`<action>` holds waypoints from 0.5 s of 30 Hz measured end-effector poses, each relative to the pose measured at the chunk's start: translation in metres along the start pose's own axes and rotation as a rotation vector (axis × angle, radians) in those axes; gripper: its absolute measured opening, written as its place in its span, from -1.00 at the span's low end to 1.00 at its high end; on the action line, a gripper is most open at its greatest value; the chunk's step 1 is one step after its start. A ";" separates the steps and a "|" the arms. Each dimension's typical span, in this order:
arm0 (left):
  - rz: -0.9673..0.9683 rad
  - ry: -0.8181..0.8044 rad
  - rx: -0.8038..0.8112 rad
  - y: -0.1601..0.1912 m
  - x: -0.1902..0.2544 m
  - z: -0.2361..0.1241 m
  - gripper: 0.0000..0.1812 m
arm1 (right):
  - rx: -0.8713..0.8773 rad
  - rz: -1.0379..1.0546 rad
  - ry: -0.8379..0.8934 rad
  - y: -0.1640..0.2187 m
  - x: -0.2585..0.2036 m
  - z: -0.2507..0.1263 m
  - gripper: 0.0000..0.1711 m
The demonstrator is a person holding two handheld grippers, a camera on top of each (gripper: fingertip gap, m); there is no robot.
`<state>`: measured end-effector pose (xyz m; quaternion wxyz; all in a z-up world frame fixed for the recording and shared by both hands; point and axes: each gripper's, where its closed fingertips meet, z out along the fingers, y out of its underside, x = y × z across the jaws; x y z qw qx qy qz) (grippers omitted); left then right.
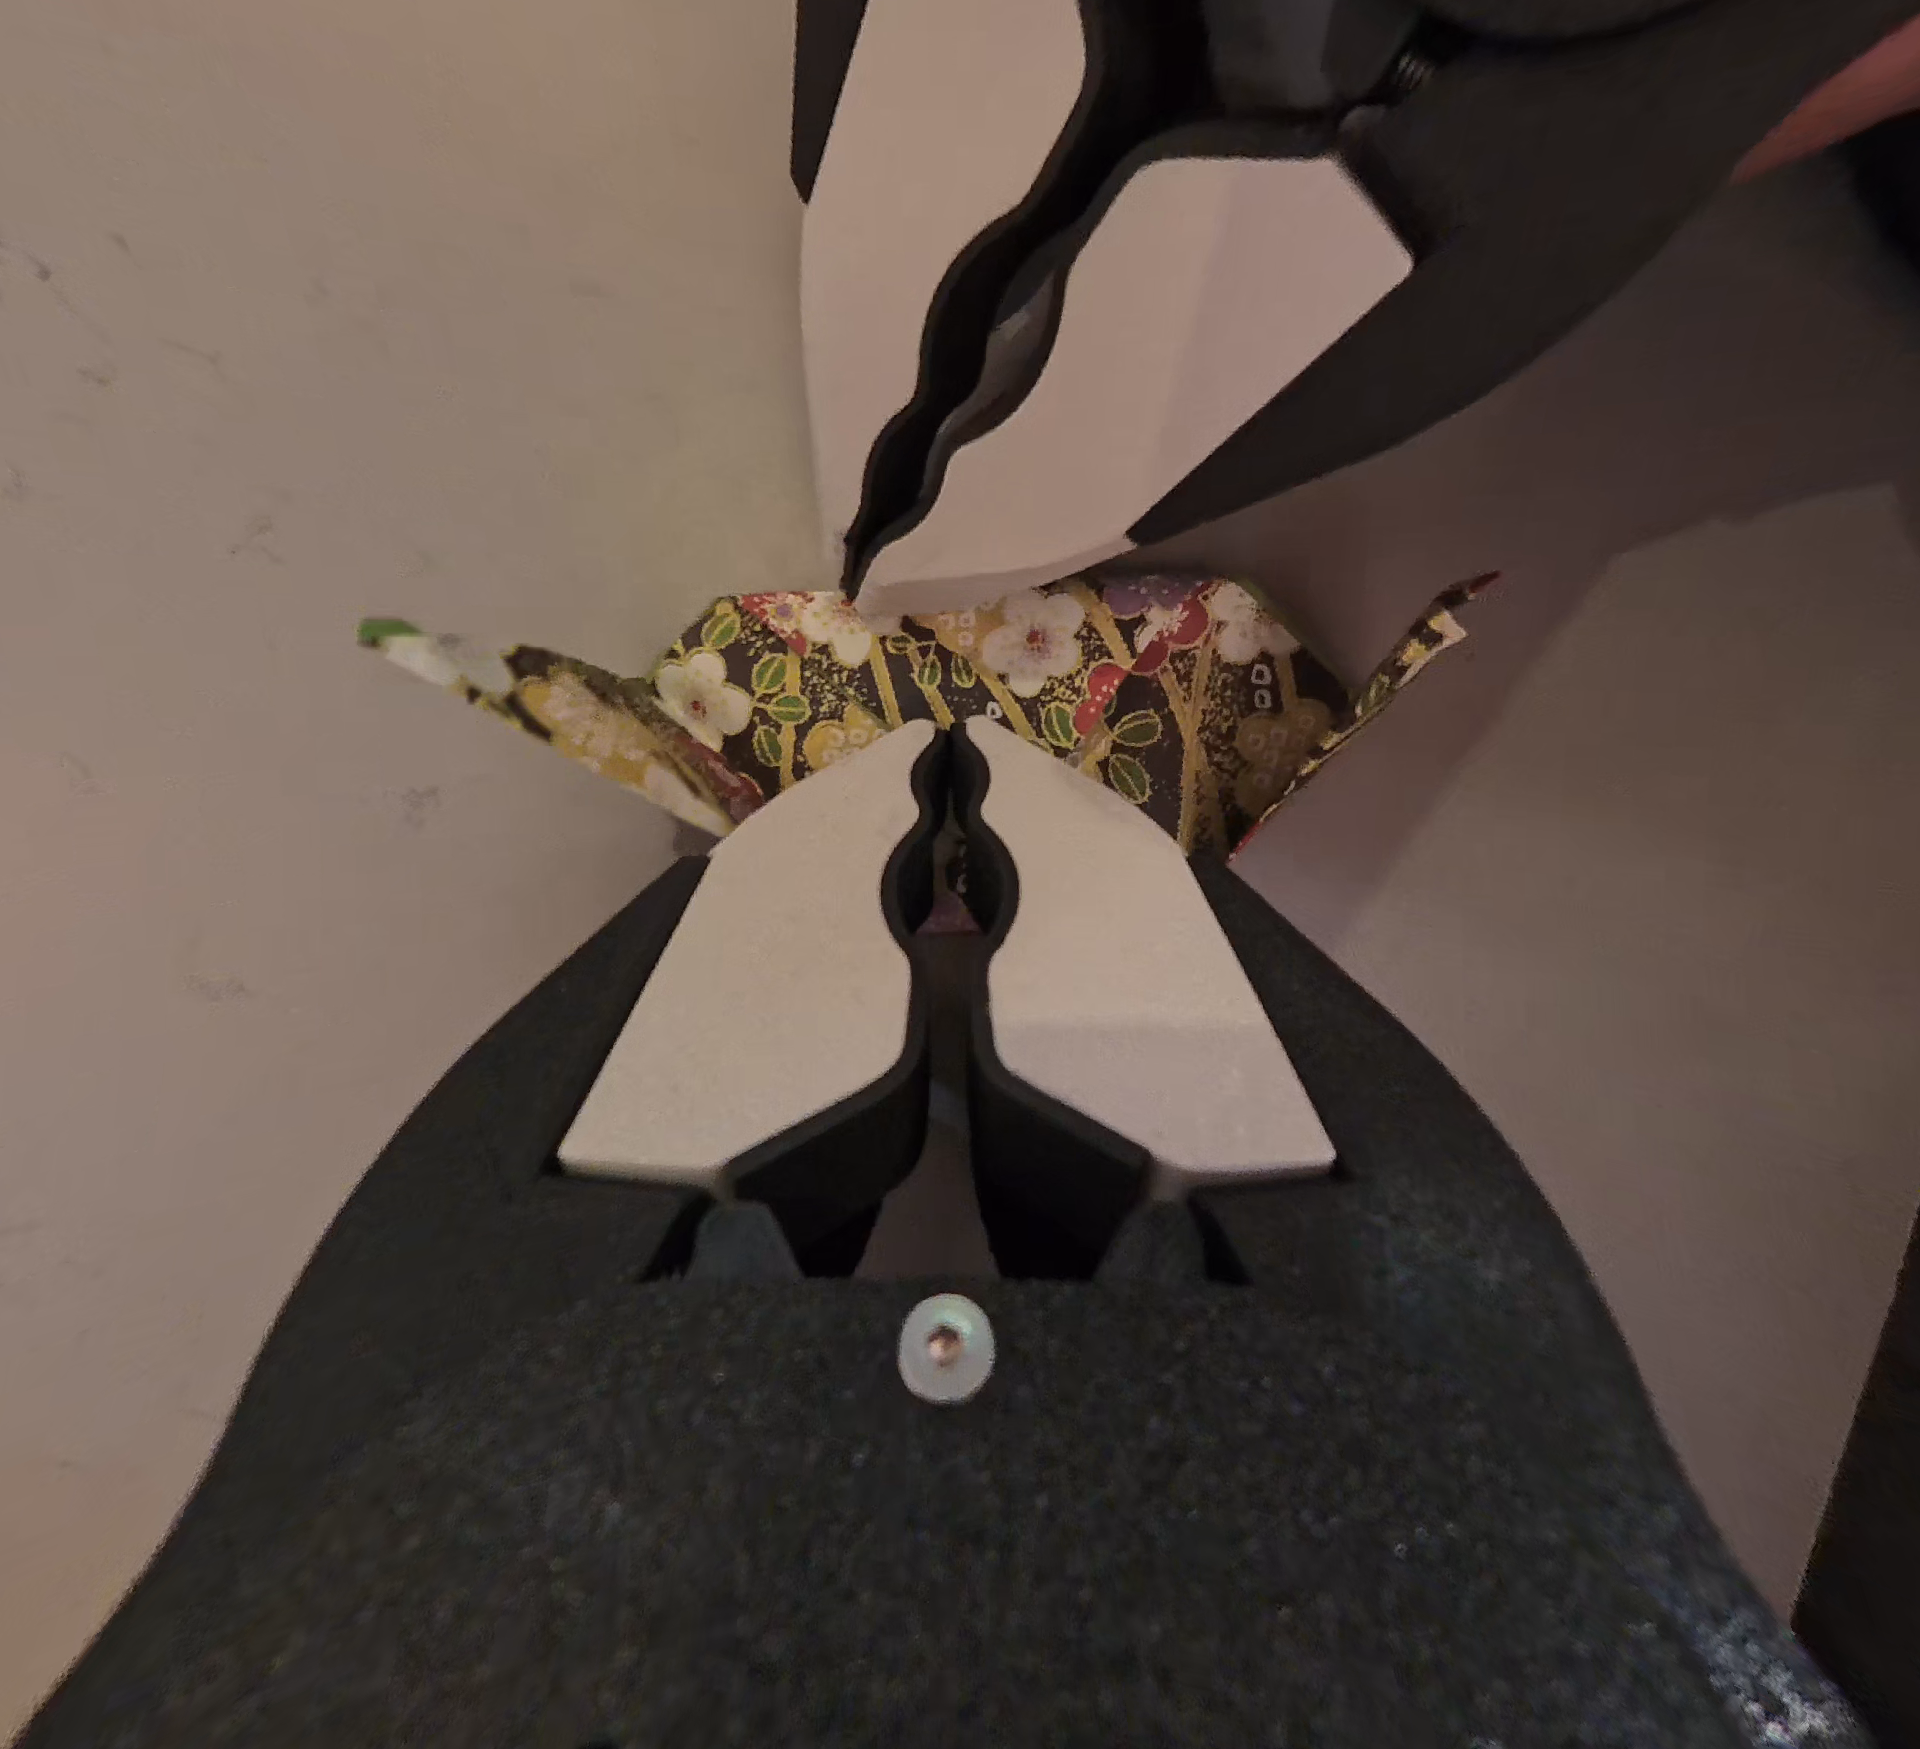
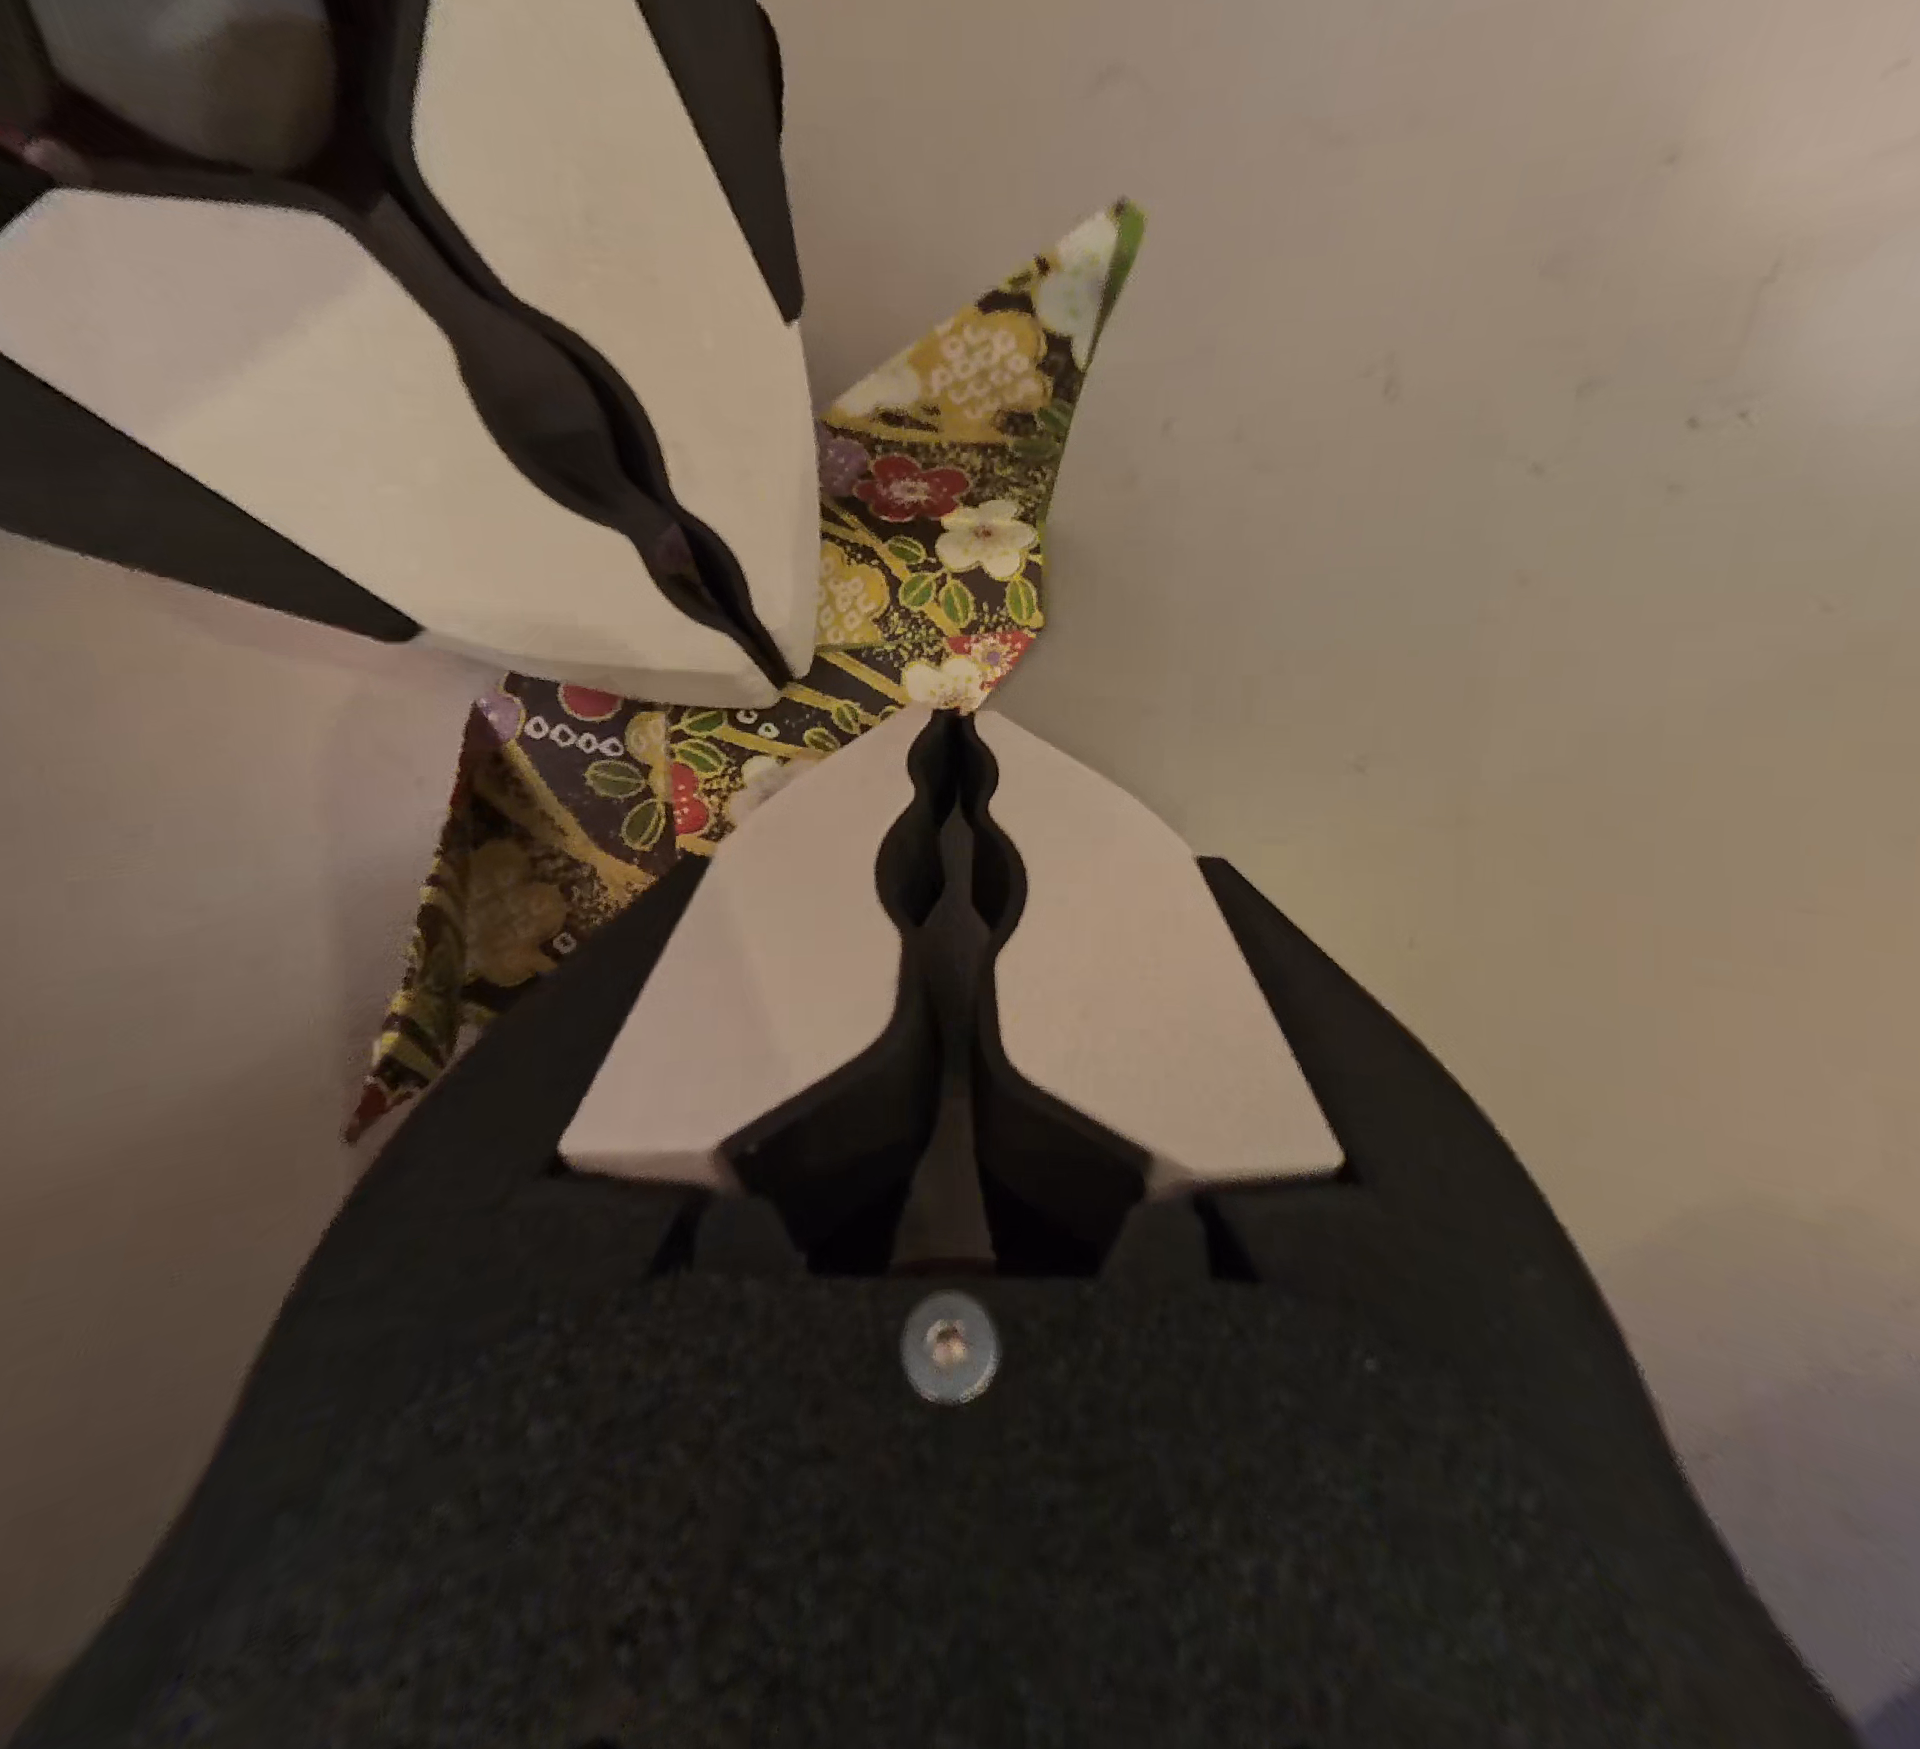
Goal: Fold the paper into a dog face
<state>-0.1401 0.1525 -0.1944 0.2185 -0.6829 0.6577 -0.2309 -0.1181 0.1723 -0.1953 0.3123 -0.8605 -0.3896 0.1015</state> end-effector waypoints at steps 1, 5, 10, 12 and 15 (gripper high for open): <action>-0.005 0.002 -0.004 0.000 0.000 0.000 -1.00 | -0.009 -0.016 0.006 0.000 0.000 0.000 -1.00; -0.065 0.026 0.029 -0.010 -0.003 -0.003 -1.00 | -0.017 -0.040 0.031 0.000 0.000 0.000 -1.00; -0.027 -0.048 -0.001 -0.016 -0.017 0.001 -1.00 | 0.020 -0.003 0.028 0.000 0.000 0.000 -1.00; -0.010 -0.077 -0.030 -0.014 -0.021 0.007 -1.00 | 0.022 -0.006 0.021 0.000 0.000 0.000 -1.00; -0.023 -0.081 -0.027 -0.017 -0.023 0.010 -1.00 | 0.020 -0.025 0.019 0.000 0.000 0.000 -1.00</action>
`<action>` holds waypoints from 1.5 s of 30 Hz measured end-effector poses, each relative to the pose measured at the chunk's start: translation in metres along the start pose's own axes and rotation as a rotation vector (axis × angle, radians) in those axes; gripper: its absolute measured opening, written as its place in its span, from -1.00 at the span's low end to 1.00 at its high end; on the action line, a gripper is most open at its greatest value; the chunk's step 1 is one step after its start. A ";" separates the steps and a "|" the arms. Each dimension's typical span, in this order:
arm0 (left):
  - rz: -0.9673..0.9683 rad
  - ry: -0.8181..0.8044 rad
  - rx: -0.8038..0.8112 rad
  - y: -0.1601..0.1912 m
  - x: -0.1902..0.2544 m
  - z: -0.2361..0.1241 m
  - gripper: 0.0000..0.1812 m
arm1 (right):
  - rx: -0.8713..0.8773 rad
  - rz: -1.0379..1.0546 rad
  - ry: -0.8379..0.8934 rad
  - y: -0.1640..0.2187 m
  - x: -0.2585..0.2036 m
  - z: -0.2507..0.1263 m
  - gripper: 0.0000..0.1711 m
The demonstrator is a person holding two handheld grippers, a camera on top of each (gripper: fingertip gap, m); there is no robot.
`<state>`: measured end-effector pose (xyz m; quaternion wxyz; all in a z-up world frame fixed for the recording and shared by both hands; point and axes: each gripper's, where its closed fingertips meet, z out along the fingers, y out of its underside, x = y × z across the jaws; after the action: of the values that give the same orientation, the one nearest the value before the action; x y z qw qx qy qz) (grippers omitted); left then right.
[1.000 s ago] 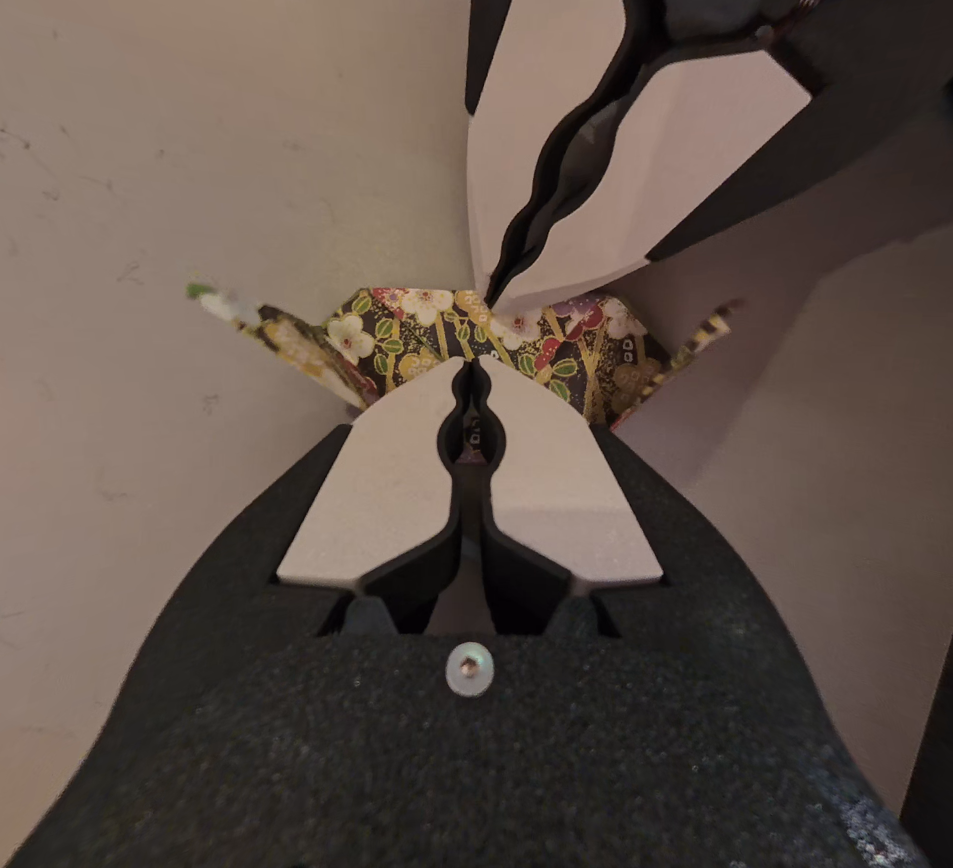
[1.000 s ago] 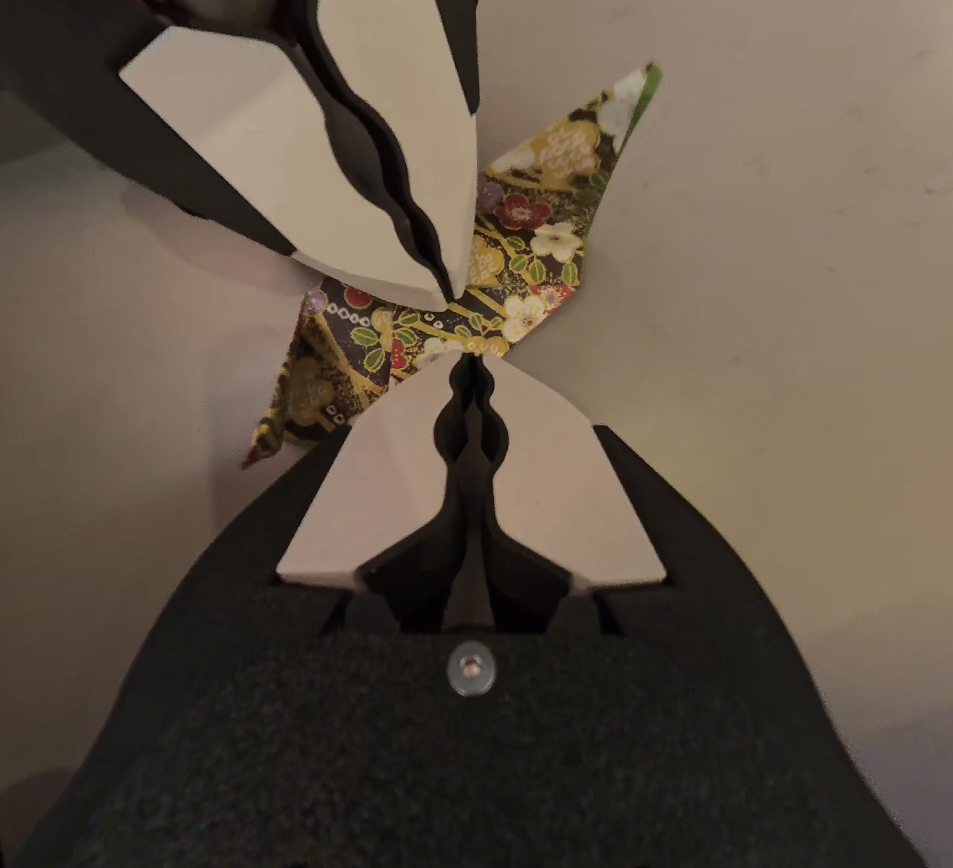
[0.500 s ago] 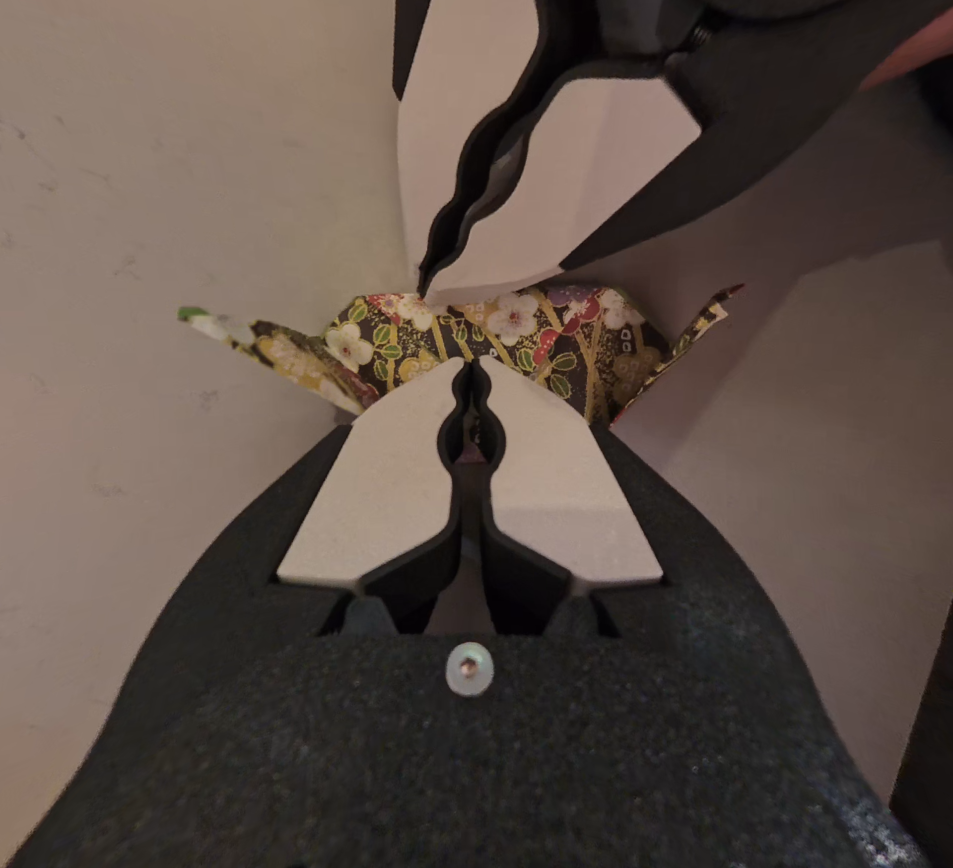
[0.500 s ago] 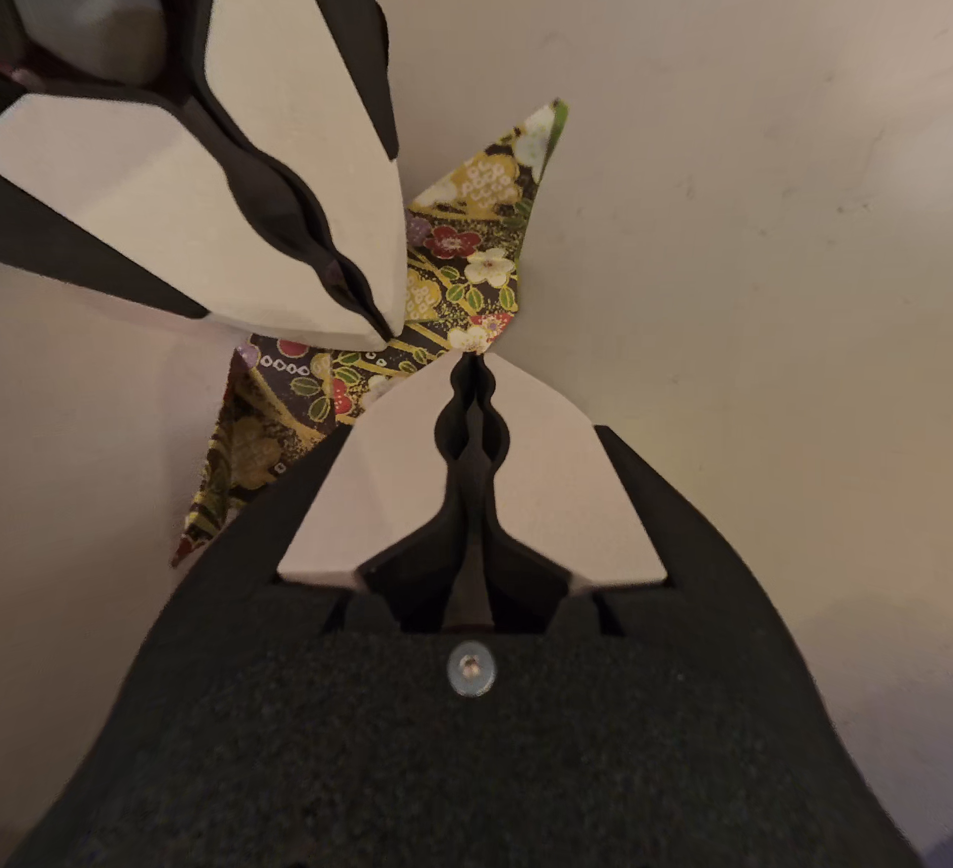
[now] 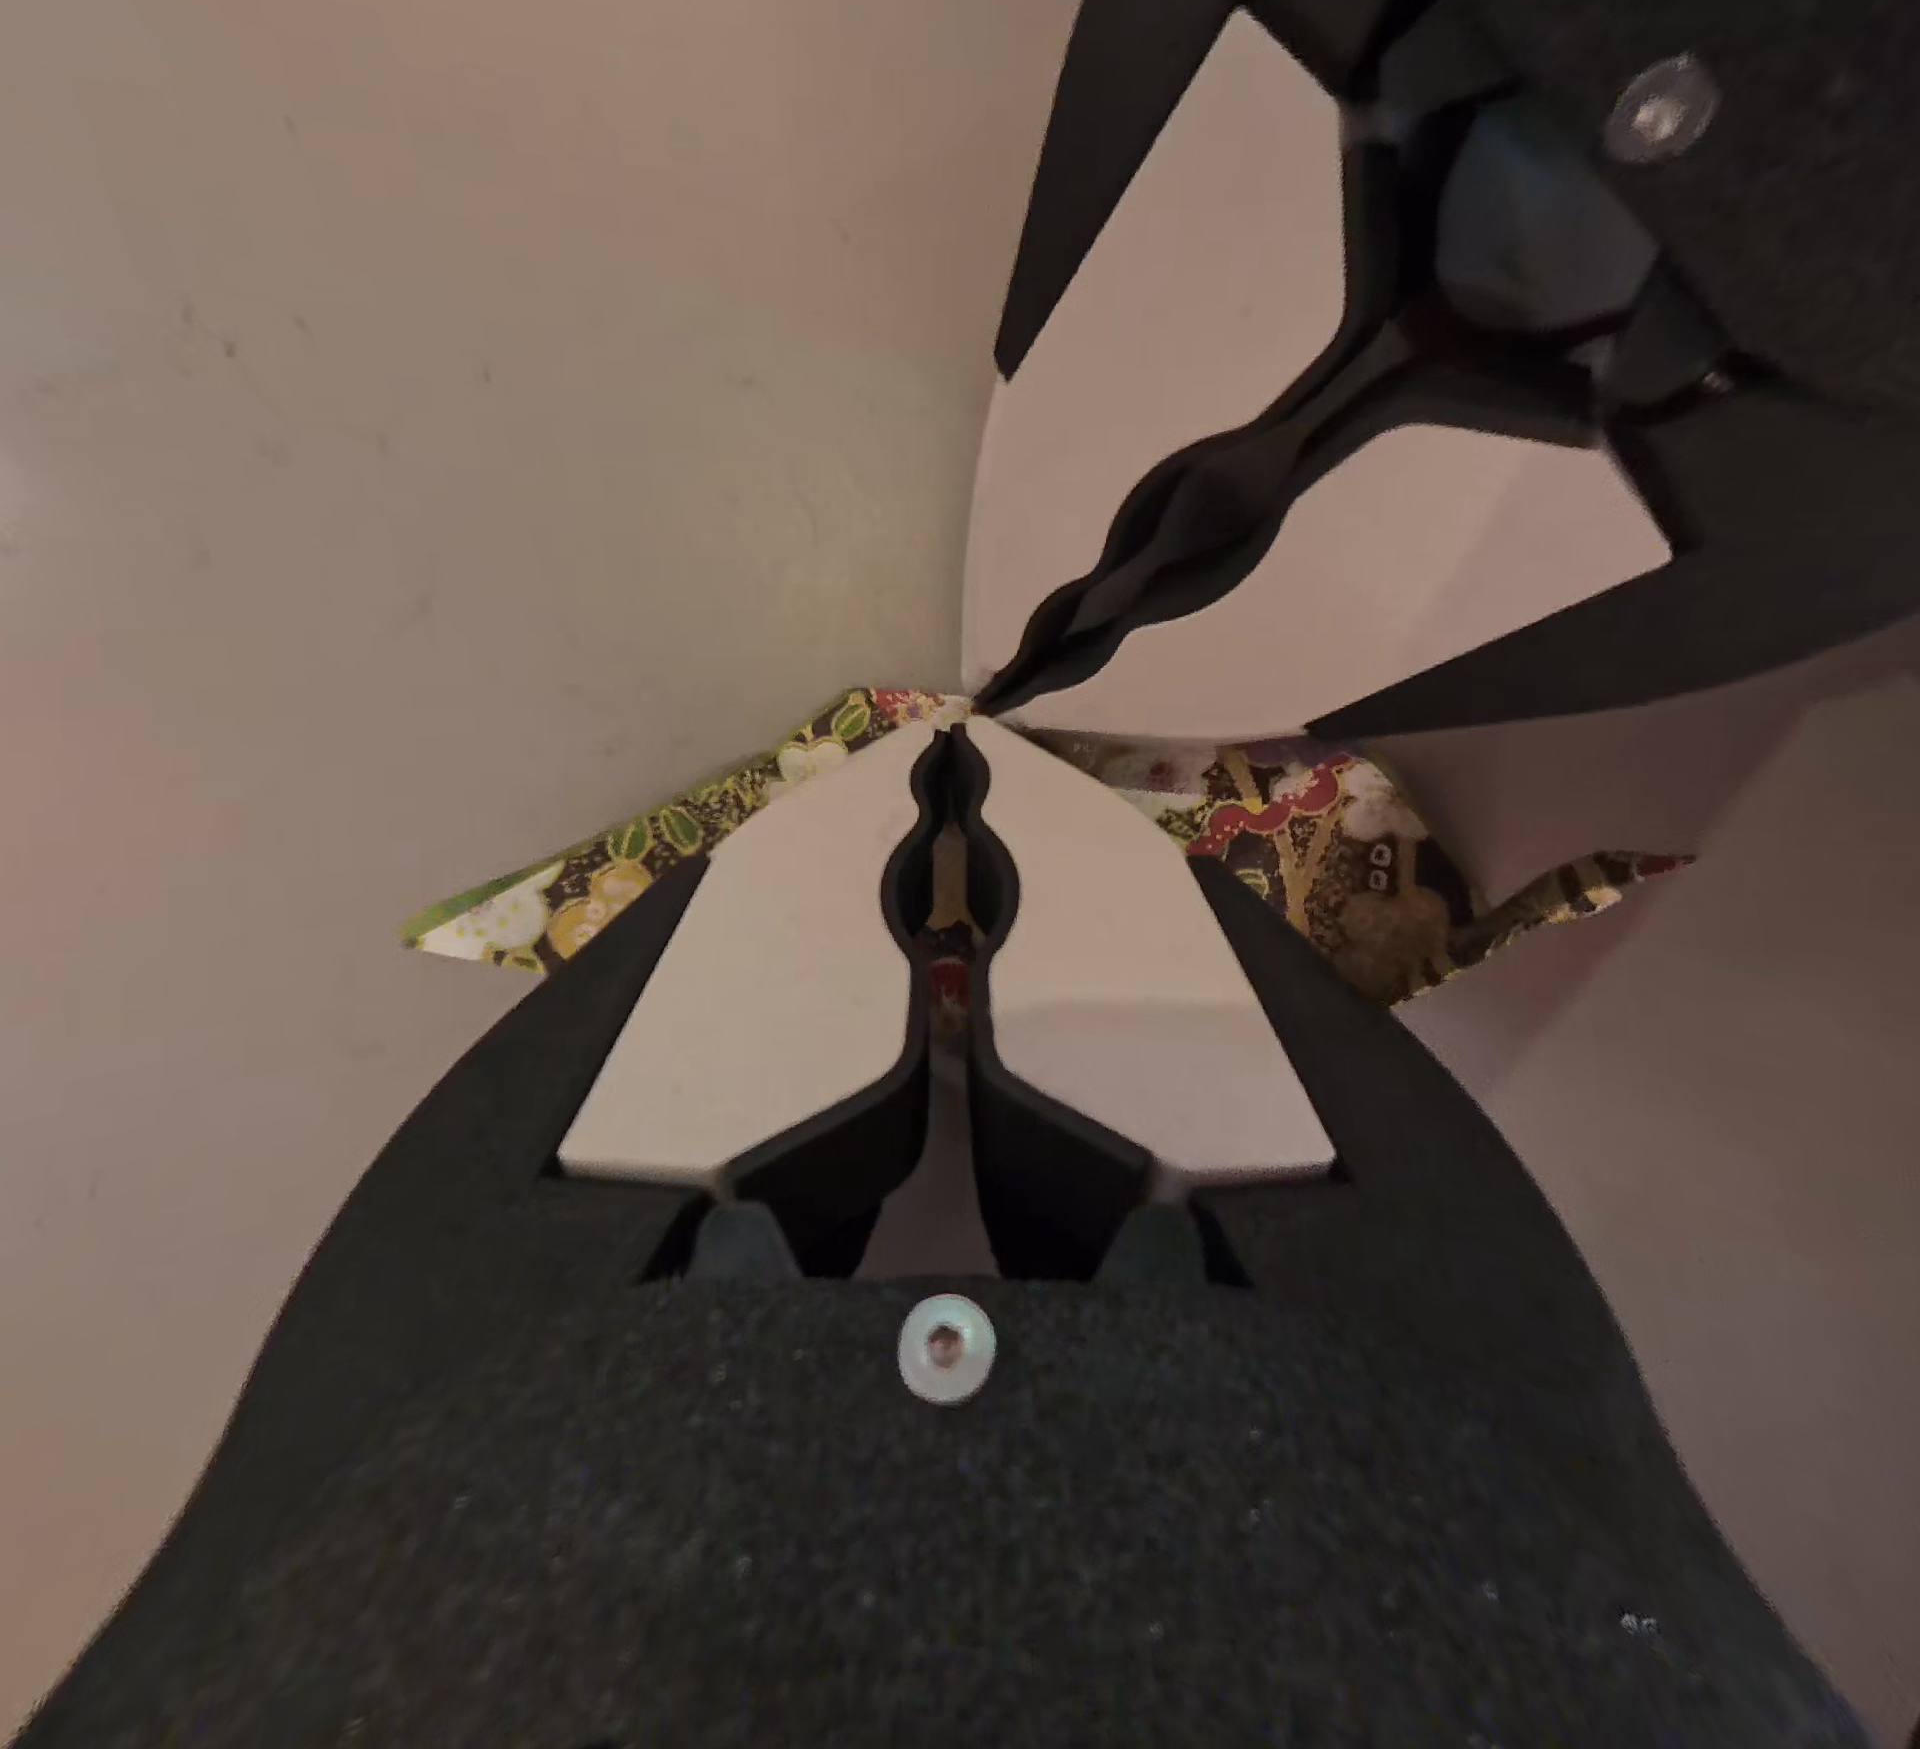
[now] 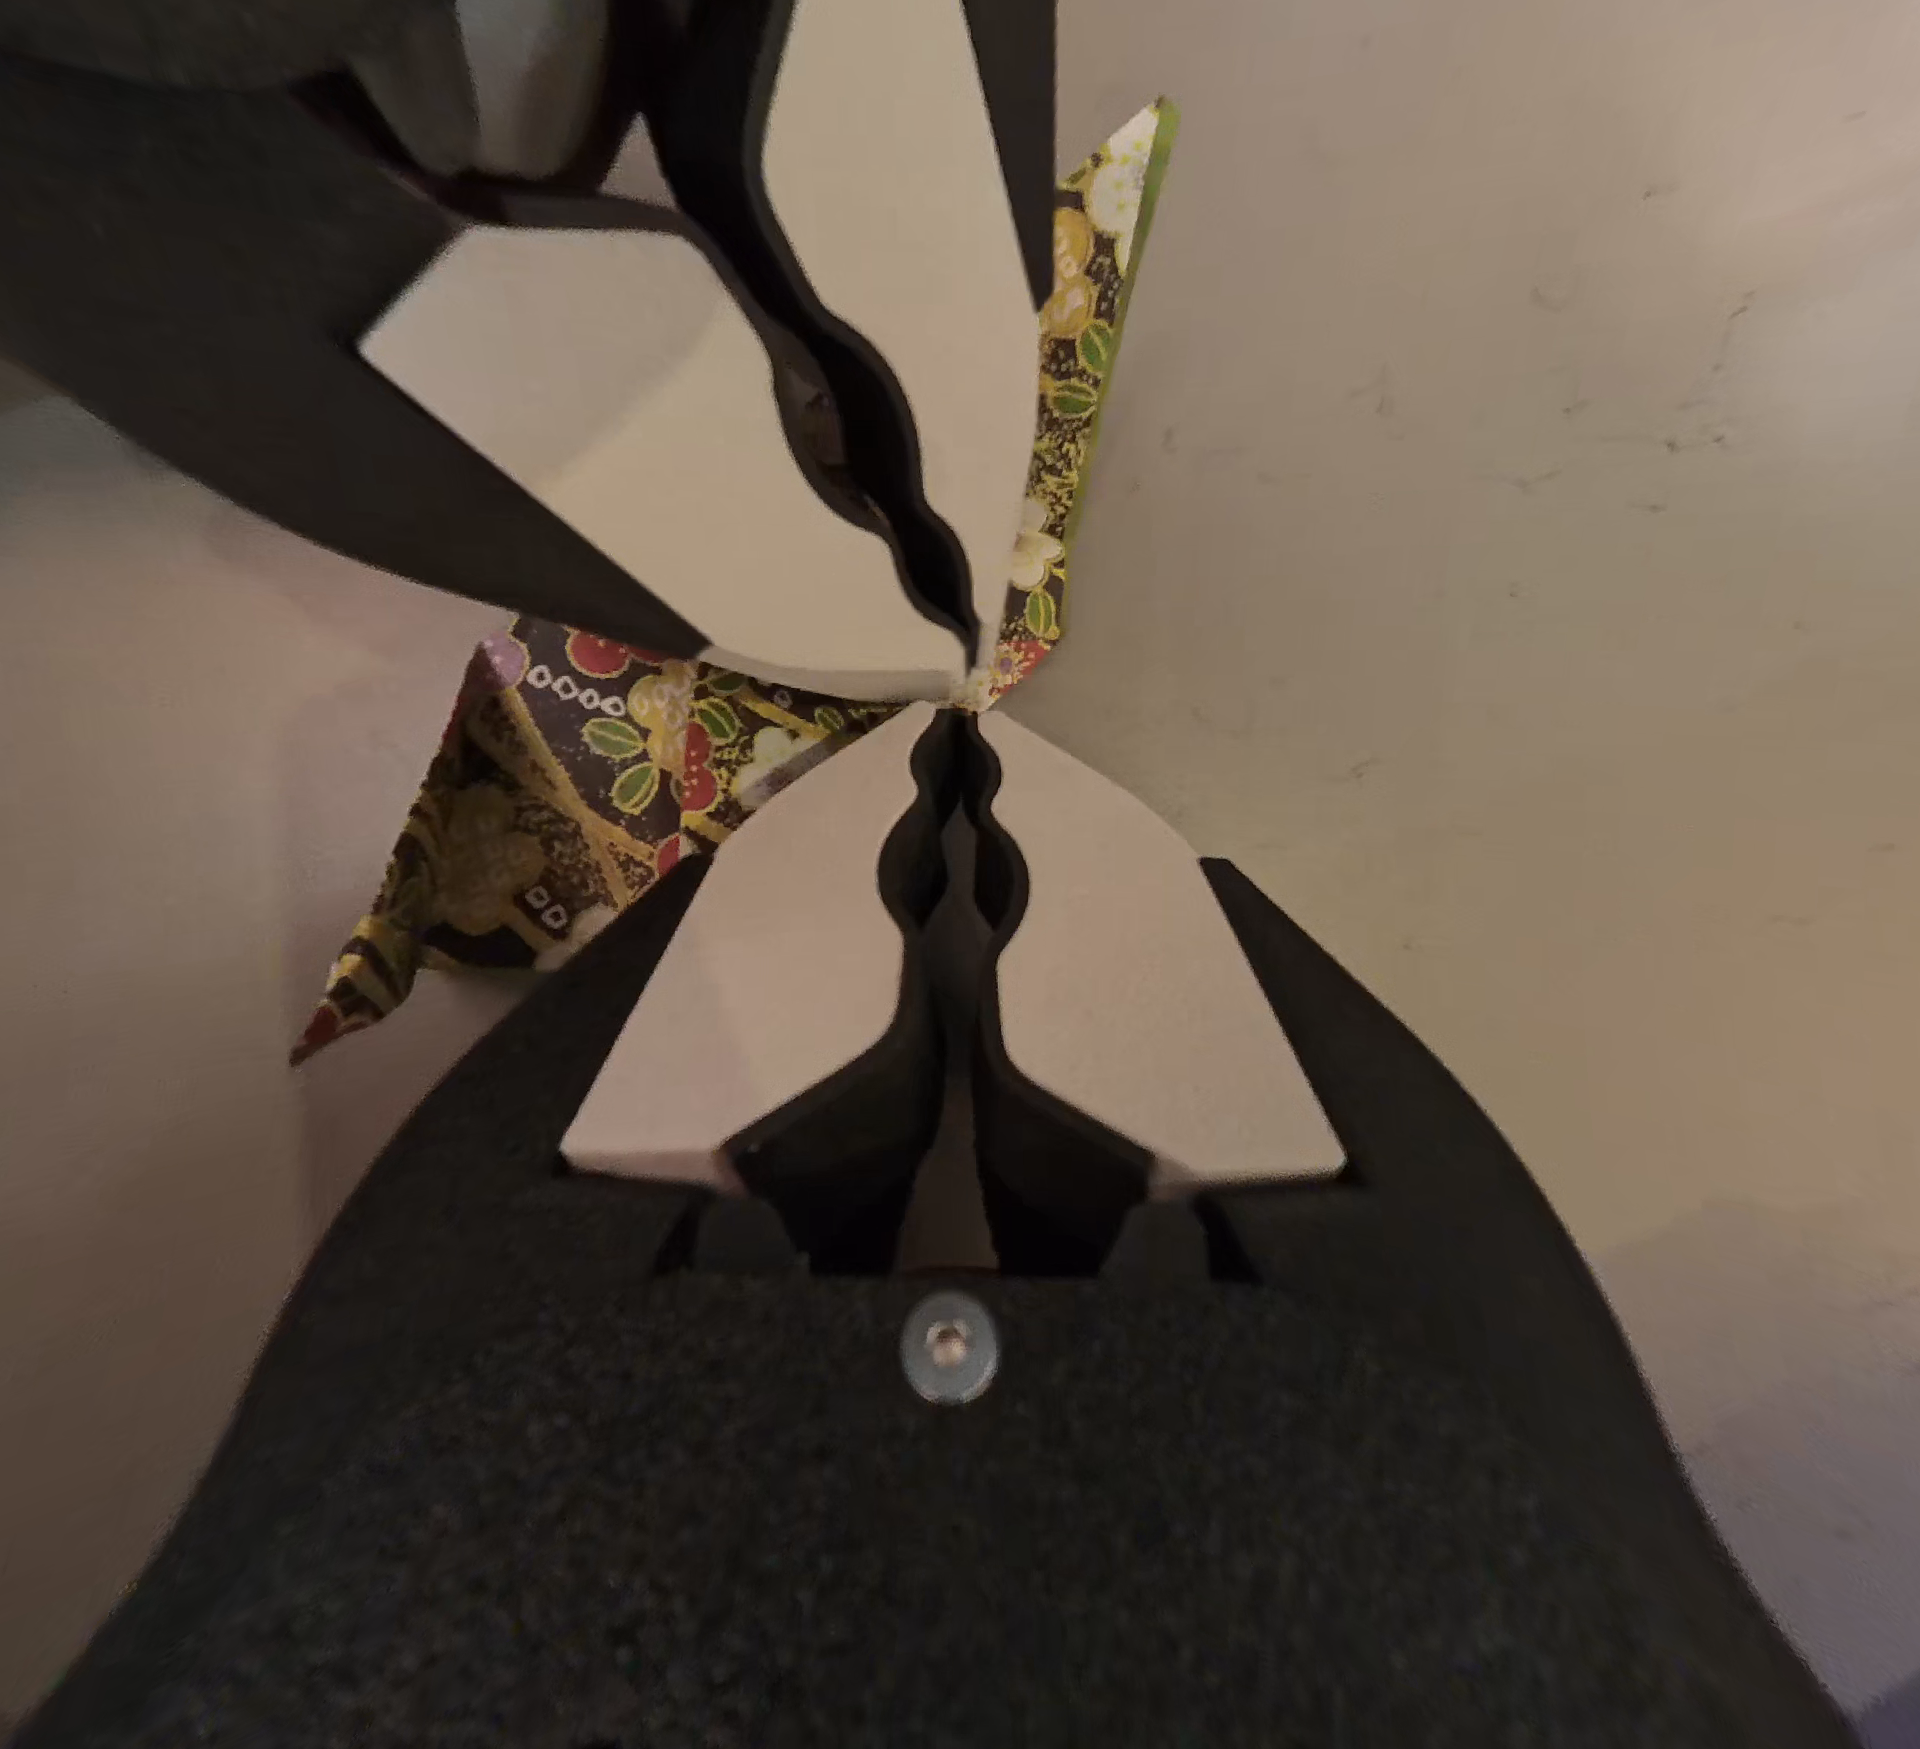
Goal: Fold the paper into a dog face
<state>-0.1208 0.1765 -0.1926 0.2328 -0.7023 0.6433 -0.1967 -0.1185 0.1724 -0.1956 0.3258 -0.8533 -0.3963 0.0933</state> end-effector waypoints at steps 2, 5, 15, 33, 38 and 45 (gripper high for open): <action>0.011 -0.004 0.006 -0.003 0.000 -0.005 -1.00 | 0.000 -0.007 0.006 0.000 0.000 0.000 -1.00; 0.015 -0.022 0.035 -0.014 -0.005 -0.018 -1.00 | 0.004 -0.011 0.014 0.000 0.000 0.000 -1.00; 0.021 0.005 -0.120 -0.006 -0.010 0.005 -1.00 | 0.034 -0.001 0.016 0.000 0.000 0.000 -1.00; 0.024 0.021 -0.098 -0.003 -0.010 0.006 -1.00 | 0.012 -0.111 0.074 0.006 -0.008 -0.006 -0.99; 0.032 0.009 -0.100 -0.003 -0.010 0.006 -1.00 | -0.022 -0.112 0.024 0.015 -0.024 -0.015 -1.00; 0.034 0.001 -0.095 -0.003 -0.010 0.006 -1.00 | -0.024 -0.113 0.095 0.020 -0.026 -0.029 -1.00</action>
<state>-0.1160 0.1875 -0.1955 0.2019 -0.7015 0.6639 -0.1625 -0.1117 0.1296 -0.1890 0.3388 -0.8367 -0.4292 0.0297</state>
